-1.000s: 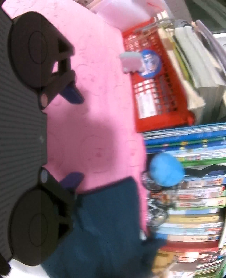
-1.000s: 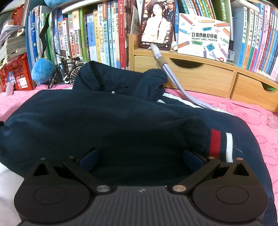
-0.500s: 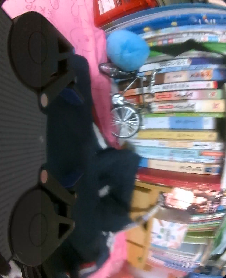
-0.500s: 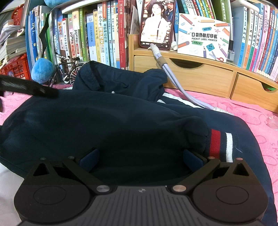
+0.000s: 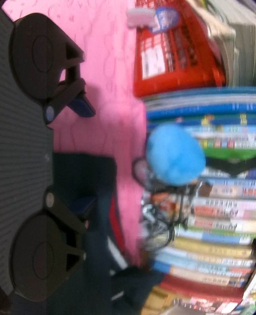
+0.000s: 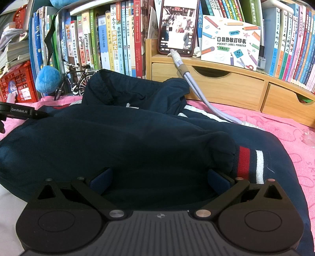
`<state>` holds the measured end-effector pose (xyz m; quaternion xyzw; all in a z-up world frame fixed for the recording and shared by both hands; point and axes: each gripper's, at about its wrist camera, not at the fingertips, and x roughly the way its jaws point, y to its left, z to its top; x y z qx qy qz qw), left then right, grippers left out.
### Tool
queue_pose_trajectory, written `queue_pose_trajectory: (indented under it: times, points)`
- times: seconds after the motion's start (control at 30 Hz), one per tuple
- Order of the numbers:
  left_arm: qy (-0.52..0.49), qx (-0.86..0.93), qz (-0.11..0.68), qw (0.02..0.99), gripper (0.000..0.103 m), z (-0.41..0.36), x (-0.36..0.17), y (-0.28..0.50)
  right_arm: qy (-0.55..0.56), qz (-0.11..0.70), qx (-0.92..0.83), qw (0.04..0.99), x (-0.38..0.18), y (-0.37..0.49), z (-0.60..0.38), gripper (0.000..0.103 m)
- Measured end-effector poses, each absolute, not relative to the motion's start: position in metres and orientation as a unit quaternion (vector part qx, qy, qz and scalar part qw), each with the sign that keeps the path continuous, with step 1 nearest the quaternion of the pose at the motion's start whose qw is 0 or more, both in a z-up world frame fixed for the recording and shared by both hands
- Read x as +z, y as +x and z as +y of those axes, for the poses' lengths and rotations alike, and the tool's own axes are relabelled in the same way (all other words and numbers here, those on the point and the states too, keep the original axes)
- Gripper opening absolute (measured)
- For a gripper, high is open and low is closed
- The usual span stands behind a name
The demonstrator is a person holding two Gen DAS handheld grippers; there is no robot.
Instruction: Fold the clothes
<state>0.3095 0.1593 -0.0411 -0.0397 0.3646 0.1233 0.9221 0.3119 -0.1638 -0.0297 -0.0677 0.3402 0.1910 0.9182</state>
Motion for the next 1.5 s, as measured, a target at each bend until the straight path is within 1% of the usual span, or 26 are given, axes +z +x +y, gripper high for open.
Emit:
queue_pose_trajectory:
  times: [0.07,0.17,0.27,0.3,0.43,0.53,0.6,0.67,0.7,0.73,0.87,0.93,1.03,1.2,1.27,1.33,1.5]
  points:
    - [-0.022,0.153,0.346,0.925,0.081,0.158,-0.034,0.302,-0.068,0.340,0.191,0.918,-0.030,0.312,-0.164,0.103]
    - [-0.019,0.109,0.300,0.947,0.081,0.153,-0.014,0.274,-0.068,0.340,0.191,0.918,-0.030,0.312,-0.164,0.103]
    - [-0.023,0.035,0.280,0.959,0.086,0.145,0.006,0.237,-0.068,0.340,0.191,0.918,-0.030,0.312,-0.164,0.103]
    - [-0.011,0.024,0.284,0.958,0.089,0.140,0.006,0.227,-0.068,0.340,0.191,0.918,-0.030,0.312,-0.164,0.103]
    - [0.051,0.007,0.303,0.952,0.090,0.128,-0.002,0.192,-0.068,0.340,0.191,0.918,-0.030,0.312,-0.164,0.103]
    - [0.095,0.052,0.341,0.934,0.090,0.142,-0.023,0.181,-0.068,0.340,0.191,0.918,-0.030,0.312,-0.164,0.103]
    - [0.103,0.088,0.345,0.929,0.092,0.154,-0.028,0.175,-0.068,0.340,0.191,0.918,-0.030,0.312,-0.164,0.103]
    - [0.110,0.124,0.347,0.923,0.092,0.167,-0.032,0.169,-0.068,0.340,0.190,0.918,-0.030,0.312,-0.164,0.103]
    - [0.113,0.142,0.349,0.920,0.086,0.173,-0.034,0.166,-0.068,0.340,0.190,0.918,-0.030,0.312,-0.164,0.103]
    - [0.112,0.158,0.350,0.917,0.080,0.177,-0.032,0.164,-0.068,0.340,0.190,0.919,-0.030,0.312,-0.164,0.103]
    - [0.027,0.112,0.304,0.946,0.080,0.177,-0.006,0.154,-0.068,0.340,0.190,0.919,-0.030,0.311,-0.164,0.103]
    - [0.000,0.067,0.286,0.956,0.081,0.161,0.004,0.155,-0.068,0.340,0.190,0.919,-0.030,0.311,-0.164,0.103]
    - [-0.007,0.007,0.288,0.958,0.082,0.127,0.007,0.166,-0.068,0.340,0.190,0.919,-0.030,0.311,-0.164,0.103]
    - [0.007,-0.005,0.317,0.949,0.082,0.102,-0.018,0.184,-0.067,0.340,0.190,0.919,-0.030,0.312,-0.164,0.103]
    - [0.020,0.020,0.338,0.941,0.084,0.105,-0.030,0.188,-0.067,0.340,0.190,0.919,-0.030,0.312,-0.164,0.103]
    - [0.012,0.038,0.338,0.940,0.094,0.115,-0.037,0.185,-0.067,0.340,0.189,0.919,-0.030,0.312,-0.164,0.103]
    - [-0.026,0.066,0.339,0.938,0.095,0.136,-0.039,0.173,-0.067,0.339,0.189,0.919,-0.031,0.312,-0.164,0.103]
